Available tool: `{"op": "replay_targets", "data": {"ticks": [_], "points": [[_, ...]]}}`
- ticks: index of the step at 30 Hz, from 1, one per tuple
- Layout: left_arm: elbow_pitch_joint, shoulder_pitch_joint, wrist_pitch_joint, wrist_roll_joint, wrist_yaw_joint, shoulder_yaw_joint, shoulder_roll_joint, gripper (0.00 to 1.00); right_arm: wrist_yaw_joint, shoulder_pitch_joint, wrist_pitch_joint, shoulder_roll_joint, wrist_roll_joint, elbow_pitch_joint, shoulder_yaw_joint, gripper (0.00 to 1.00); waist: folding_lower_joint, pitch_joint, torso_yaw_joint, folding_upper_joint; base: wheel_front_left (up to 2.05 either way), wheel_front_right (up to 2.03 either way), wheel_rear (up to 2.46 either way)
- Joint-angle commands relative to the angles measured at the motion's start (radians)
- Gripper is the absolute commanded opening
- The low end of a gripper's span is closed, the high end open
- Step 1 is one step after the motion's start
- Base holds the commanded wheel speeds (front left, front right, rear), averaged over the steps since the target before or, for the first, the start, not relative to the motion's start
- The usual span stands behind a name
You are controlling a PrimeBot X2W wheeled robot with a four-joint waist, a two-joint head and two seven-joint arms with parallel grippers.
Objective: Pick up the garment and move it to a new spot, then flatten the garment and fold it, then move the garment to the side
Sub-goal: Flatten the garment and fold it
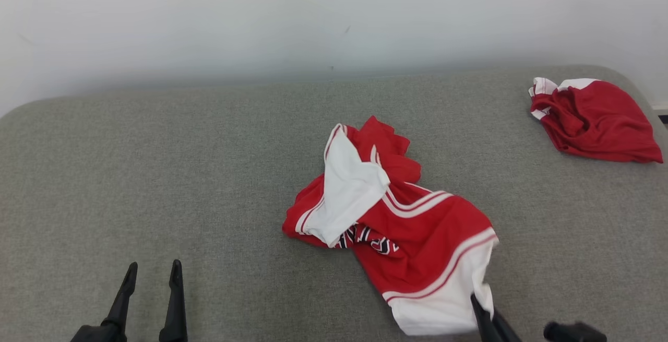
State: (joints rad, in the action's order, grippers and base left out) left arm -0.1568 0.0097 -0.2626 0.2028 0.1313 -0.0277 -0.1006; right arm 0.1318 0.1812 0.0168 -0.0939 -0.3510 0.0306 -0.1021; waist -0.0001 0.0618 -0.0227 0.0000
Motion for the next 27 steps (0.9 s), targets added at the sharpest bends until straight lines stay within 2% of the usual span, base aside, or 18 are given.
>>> {"op": "replay_targets", "data": {"ticks": [1, 4, 5, 6, 11, 19, 23, 27], "points": [[0.002, -0.011, -0.003, 0.0, -0.001, -0.001, -0.006, 1.0, -0.003, 0.039, -0.017, 0.011, -0.015, 0.015, 0.007, 0.0, 0.0001, 0.005, 0.004, 0.0, 0.0, 0.0, 0.0], [0.001, -0.011, -0.003, 0.002, -0.001, -0.004, -0.01, 1.0, -0.003, 0.081, -0.048, 0.02, -0.003, 0.016, 0.011, 0.0, 0.0001, 0.009, 0.007, 0.0, 0.0, 0.0, 0.0], [0.0, -0.009, -0.003, 0.003, -0.001, -0.004, -0.011, 1.0, -0.003, 0.085, -0.046, 0.021, 0.007, 0.013, 0.011, 0.44, 0.0001, 0.009, 0.008, 0.0, 0.0, 0.0, 0.0], [0.0, -0.009, -0.003, 0.003, -0.001, -0.004, -0.01, 1.0, -0.003, 0.089, -0.044, 0.022, 0.01, 0.01, 0.012, 1.0, 0.0001, 0.01, 0.009, 0.0, 0.0, 0.0, 0.0], [-0.002, -0.011, -0.003, 0.001, -0.001, -0.005, -0.009, 1.0, -0.003, 0.074, -0.016, 0.008, 0.053, 0.028, 0.043, 1.0, 0.0001, 0.006, 0.019, 0.0, 0.0, 0.0, 0.0], [-0.004, 0.0, -0.003, -0.005, -0.001, -0.014, -0.005, 1.0, -0.003, 0.004, -0.002, -0.051, 0.078, 0.098, 0.057, 1.0, 0.0001, -0.014, 0.039, 0.0, 0.0, 0.0, 0.0], [0.001, 0.01, -0.003, -0.009, -0.001, -0.016, 0.0, 1.0, -0.003, -0.054, -0.015, -0.081, 0.092, 0.092, 0.03, 1.0, 0.0001, -0.017, 0.045, 0.0, 0.0, 0.0, 0.0], [0.003, 0.003, -0.003, -0.007, -0.001, -0.009, 0.001, 1.0, -0.003, -0.161, -0.015, -0.12, 0.132, 0.053, -0.05, 1.0, 0.0001, -0.01, 0.058, 0.0, 0.0, 0.0, 0.0]]}}
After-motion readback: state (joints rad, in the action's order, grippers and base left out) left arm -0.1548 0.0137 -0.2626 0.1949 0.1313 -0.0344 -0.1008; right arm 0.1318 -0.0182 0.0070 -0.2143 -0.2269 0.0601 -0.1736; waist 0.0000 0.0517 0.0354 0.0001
